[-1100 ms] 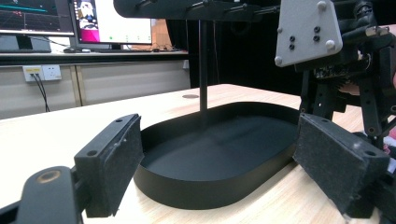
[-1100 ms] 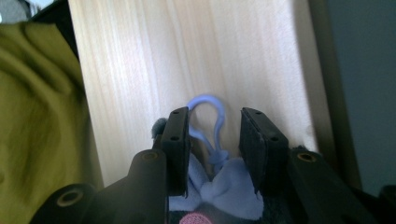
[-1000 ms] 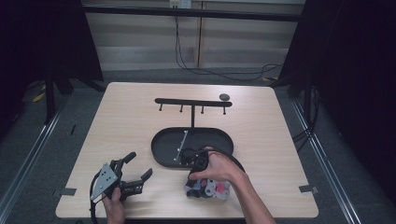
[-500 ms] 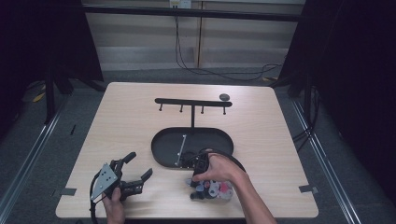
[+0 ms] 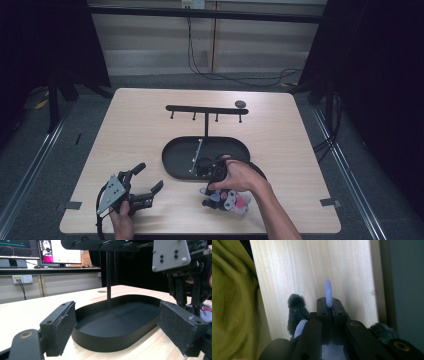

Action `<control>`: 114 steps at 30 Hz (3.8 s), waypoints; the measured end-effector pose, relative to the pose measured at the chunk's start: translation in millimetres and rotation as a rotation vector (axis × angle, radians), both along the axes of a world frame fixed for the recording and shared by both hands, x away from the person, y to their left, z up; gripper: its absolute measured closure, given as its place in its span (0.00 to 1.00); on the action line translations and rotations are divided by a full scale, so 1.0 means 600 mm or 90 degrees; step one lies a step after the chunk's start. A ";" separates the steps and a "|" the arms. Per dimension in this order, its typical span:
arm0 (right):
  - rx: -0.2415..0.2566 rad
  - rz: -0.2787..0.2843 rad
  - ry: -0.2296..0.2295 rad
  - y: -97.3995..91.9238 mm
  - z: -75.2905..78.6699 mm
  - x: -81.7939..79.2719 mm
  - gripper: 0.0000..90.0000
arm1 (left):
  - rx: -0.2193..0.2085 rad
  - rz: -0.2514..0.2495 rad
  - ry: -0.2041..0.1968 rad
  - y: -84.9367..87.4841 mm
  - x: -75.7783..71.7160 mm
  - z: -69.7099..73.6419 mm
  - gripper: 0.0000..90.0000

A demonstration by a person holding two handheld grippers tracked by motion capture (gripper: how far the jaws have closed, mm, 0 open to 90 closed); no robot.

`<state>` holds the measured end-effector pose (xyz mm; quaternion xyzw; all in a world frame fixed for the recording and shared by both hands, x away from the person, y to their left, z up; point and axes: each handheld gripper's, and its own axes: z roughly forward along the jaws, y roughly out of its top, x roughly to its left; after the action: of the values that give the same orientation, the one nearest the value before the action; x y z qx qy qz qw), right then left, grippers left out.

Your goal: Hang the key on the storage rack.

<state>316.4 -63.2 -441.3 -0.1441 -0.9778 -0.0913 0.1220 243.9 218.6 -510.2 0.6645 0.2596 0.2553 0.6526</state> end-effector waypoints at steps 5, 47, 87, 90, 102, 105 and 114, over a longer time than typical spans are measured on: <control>0.003 0.003 -0.010 -0.007 0.016 -0.003 0.97 | 0.000 -0.001 0.001 0.000 0.000 0.000 0.17; 0.037 -0.010 -0.083 -0.061 0.153 -0.006 0.97 | 0.001 0.000 0.001 0.000 0.000 0.000 0.17; 0.009 -0.015 -0.107 -0.057 0.247 0.076 0.97 | 0.001 -0.001 0.001 0.000 0.000 0.000 0.17; 0.002 -0.015 -0.108 -0.055 0.250 0.082 0.97 | 0.001 0.000 0.001 0.000 0.000 0.000 0.17; -0.027 -0.008 -0.113 -0.035 0.267 0.106 0.97 | -0.003 0.001 0.005 -0.001 -0.001 0.000 0.17; -0.031 -0.011 -0.112 -0.034 0.272 0.116 0.97 | -0.002 0.000 0.003 0.000 0.000 0.000 0.17; -0.052 -0.027 -0.108 -0.034 0.260 0.150 0.97 | -0.010 0.001 0.000 -0.002 0.000 0.000 0.17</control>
<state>406.6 -83.4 -285.2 -0.1617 -0.9841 -0.0660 0.0312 243.8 217.6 -510.4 0.6591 0.2620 0.2533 0.6578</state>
